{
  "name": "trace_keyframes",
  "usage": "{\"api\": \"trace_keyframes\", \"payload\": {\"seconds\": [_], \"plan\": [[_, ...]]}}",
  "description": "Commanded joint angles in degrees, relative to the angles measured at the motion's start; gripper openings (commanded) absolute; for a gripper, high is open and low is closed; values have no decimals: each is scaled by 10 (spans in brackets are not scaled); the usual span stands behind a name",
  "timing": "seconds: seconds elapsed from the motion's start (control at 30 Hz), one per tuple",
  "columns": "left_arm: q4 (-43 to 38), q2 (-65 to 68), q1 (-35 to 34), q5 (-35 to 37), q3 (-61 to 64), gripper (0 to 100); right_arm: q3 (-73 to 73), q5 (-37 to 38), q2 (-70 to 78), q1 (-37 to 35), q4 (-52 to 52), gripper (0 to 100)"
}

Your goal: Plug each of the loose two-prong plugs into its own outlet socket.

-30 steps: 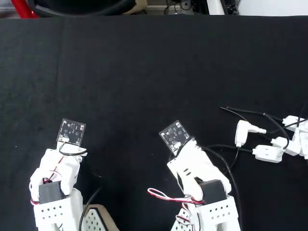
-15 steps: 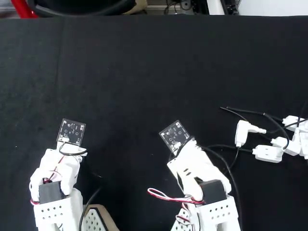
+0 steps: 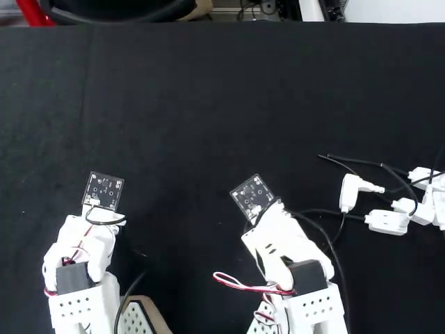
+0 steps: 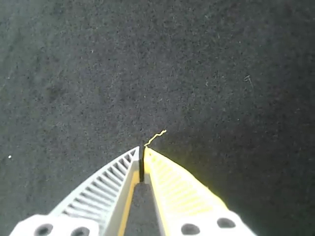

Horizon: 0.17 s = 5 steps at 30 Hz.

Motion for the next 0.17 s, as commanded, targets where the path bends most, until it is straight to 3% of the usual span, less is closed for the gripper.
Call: {"api": "trace_keyframes", "payload": {"seconds": [0.0,0.13], "plan": [[3,-3,1,5,10,30,-3,-1,-48,1,3,21],[3,-3,1,5,10,30,-3,-1,-48,1,3,21]]}}
